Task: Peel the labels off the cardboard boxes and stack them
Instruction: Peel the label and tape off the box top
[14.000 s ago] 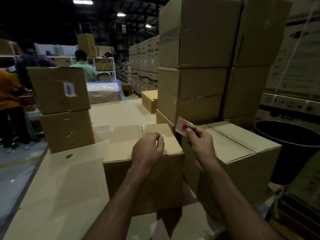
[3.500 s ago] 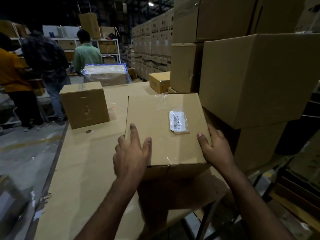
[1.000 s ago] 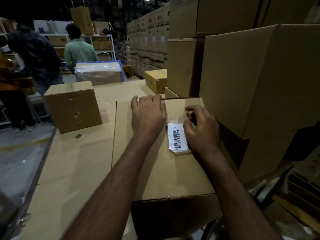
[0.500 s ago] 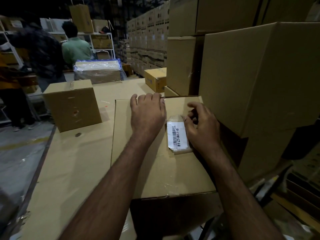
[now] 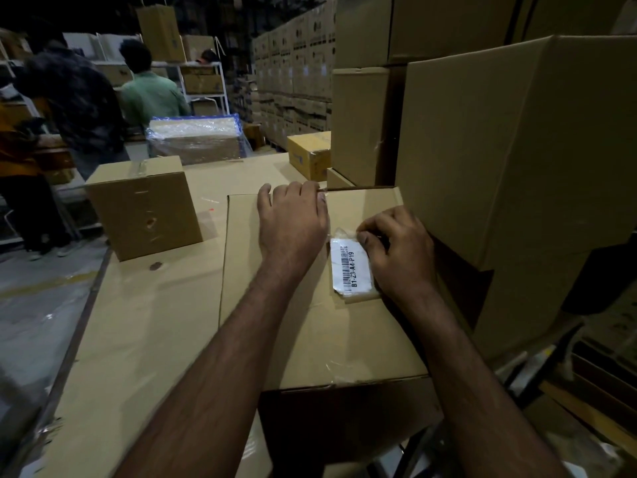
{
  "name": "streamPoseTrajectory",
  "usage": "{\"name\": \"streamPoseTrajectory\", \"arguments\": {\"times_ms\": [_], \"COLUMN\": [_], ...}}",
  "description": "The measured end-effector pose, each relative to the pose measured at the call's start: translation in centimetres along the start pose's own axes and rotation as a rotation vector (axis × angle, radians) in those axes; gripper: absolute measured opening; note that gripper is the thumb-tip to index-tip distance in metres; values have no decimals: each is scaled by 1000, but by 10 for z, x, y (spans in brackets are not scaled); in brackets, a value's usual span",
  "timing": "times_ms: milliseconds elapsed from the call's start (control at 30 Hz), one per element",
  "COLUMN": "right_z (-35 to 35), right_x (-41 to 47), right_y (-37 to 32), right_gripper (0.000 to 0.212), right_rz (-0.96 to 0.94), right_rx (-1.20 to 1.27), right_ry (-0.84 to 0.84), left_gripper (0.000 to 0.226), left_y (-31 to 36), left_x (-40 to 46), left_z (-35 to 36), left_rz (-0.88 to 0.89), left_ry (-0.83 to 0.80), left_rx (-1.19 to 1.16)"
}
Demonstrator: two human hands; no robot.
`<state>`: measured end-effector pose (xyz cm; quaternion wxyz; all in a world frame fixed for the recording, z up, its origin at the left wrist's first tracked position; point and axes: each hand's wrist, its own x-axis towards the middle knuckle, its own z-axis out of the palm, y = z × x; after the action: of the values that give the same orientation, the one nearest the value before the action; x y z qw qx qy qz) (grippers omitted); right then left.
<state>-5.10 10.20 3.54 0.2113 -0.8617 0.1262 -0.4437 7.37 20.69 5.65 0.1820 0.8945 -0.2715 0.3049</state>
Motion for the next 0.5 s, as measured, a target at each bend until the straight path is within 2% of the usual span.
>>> {"name": "streamPoseTrajectory", "arguments": {"times_ms": [233, 433, 500], "right_z": [-7, -11, -10], "right_x": [-12, -15, -17], "right_y": [4, 3, 2], "right_gripper": [7, 23, 22], "right_rz": [-24, -69, -84], "right_rx": [9, 69, 49], "right_ry": [-86, -154, -152], "left_gripper": [43, 44, 44], "left_y": [-1, -2, -2], "left_x": [5, 3, 3], "left_z": [2, 2, 2], "left_rz": [1, 9, 6], "left_ry": [0, 12, 11], "left_rx": [-2, -2, 1]}}
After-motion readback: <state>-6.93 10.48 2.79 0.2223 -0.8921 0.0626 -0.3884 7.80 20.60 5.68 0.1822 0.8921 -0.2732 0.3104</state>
